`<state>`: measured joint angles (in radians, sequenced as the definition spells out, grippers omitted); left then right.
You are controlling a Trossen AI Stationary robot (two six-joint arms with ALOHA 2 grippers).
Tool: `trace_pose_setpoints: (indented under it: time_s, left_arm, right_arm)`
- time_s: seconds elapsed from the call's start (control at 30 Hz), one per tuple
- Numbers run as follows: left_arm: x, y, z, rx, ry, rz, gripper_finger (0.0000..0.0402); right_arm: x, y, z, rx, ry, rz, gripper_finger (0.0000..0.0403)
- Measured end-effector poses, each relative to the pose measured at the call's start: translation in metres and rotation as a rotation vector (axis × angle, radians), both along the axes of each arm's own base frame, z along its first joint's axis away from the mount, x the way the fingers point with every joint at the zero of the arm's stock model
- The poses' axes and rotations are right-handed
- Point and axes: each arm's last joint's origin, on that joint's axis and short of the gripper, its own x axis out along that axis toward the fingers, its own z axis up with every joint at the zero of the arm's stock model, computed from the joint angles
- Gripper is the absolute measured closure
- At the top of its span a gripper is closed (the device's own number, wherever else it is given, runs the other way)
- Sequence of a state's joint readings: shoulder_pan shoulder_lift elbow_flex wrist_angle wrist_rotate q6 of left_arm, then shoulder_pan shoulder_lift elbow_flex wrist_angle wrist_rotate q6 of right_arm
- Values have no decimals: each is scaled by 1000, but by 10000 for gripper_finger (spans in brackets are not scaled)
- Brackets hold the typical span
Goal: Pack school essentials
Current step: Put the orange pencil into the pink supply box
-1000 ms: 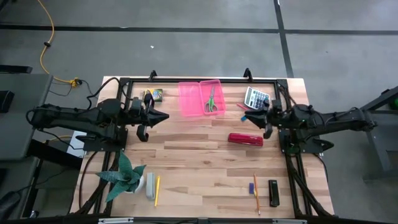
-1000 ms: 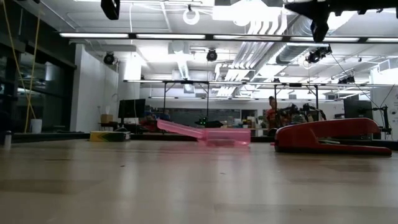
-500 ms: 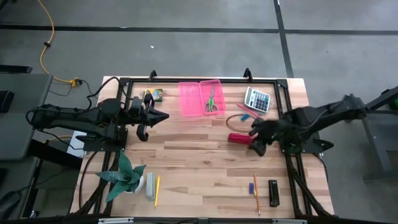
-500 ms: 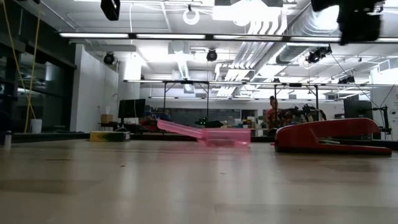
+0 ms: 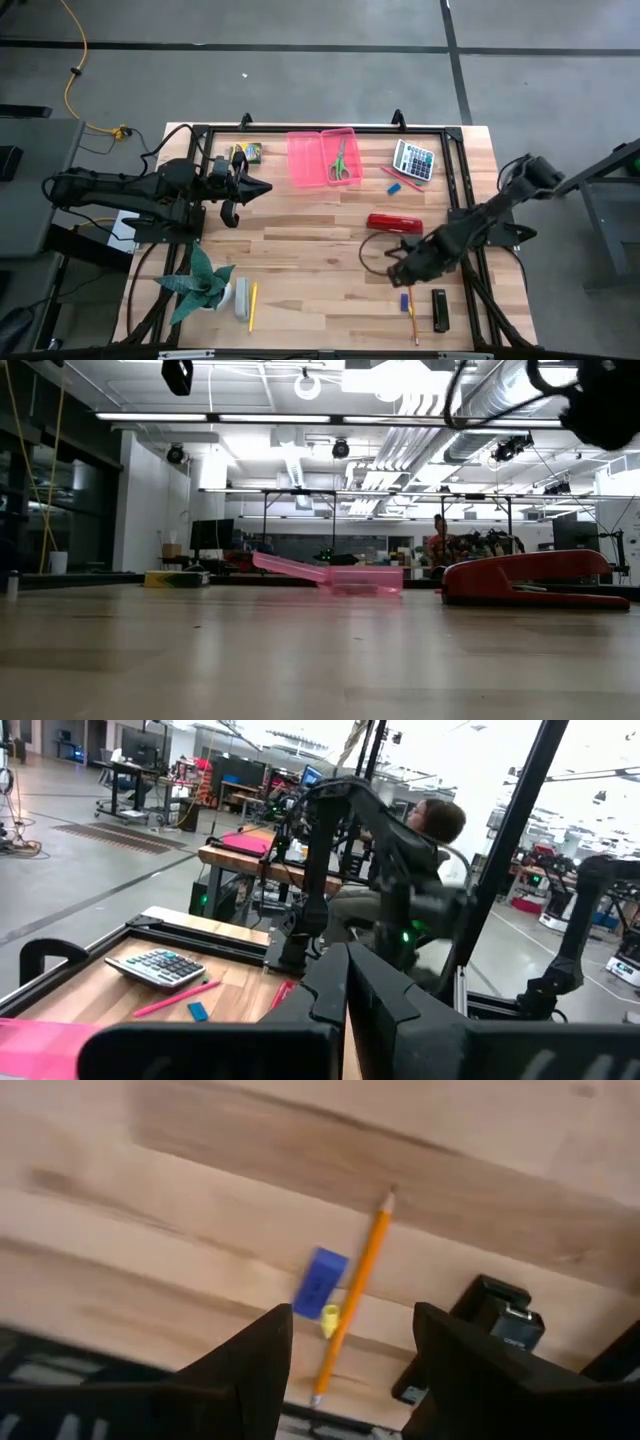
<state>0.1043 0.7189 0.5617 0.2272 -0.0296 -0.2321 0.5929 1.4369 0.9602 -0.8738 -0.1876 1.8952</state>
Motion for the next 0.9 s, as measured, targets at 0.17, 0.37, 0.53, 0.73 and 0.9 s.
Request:
trace_pose_setpoints:
  time_s: [0.17,0.37,0.53,0.73,0.9]
  left_arm:
    - [0,0,0,0,0,0,401]
    - [0,0,0,0,-1,0,401]
    - [0,0,0,0,-1,0,401]
    - [0,0,0,-2,-2,-1,401]
    - [0,0,0,-3,-3,-1,402]
  right_arm:
    - [6,16,-29,-20,111,-2,201]
    - [16,23,-53,-12,127,0,206]
    - [6,17,-73,-15,153,-69,216]
    - [4,16,-77,-8,141,-73,233]
    - [5,16,-77,-16,135,-75,269]
